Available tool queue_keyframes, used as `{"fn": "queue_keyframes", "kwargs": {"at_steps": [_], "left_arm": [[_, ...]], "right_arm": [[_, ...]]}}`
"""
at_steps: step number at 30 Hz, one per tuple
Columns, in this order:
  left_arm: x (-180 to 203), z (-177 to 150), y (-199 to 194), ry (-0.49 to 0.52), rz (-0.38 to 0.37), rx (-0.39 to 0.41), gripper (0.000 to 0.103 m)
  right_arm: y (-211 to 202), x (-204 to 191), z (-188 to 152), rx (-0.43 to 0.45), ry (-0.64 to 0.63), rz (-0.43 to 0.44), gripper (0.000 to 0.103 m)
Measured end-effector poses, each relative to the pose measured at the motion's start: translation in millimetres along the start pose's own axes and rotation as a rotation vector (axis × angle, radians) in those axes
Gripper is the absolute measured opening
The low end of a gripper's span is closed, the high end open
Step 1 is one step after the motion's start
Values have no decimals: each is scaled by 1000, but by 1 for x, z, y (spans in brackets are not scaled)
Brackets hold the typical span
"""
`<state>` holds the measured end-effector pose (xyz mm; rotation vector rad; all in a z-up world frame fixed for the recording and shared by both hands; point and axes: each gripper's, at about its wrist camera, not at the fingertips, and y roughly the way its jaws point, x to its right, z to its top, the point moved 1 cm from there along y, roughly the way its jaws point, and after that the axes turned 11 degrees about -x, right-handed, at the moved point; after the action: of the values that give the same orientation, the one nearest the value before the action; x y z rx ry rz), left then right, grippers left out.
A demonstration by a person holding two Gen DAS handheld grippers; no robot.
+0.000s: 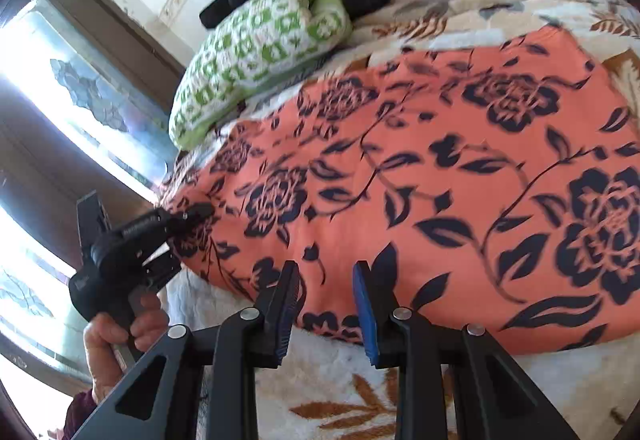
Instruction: Fold small clothes
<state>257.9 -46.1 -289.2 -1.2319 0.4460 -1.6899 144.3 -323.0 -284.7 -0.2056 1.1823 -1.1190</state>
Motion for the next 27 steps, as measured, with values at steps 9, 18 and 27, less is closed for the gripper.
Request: {"fn": "queue_keyframes", "kwargs": {"at_steps": [9,18,27], "left_arm": [[111,-23,-44,412,102,124,22],[257,-109,28,751,112,5,23],[261,-179,33,966,9,-108,72]], "right_arm": [[-83,100,31,185,306,51,33],[-143,168,26,328,458,65,33],[-147,195,27,290,484,139,53]]}}
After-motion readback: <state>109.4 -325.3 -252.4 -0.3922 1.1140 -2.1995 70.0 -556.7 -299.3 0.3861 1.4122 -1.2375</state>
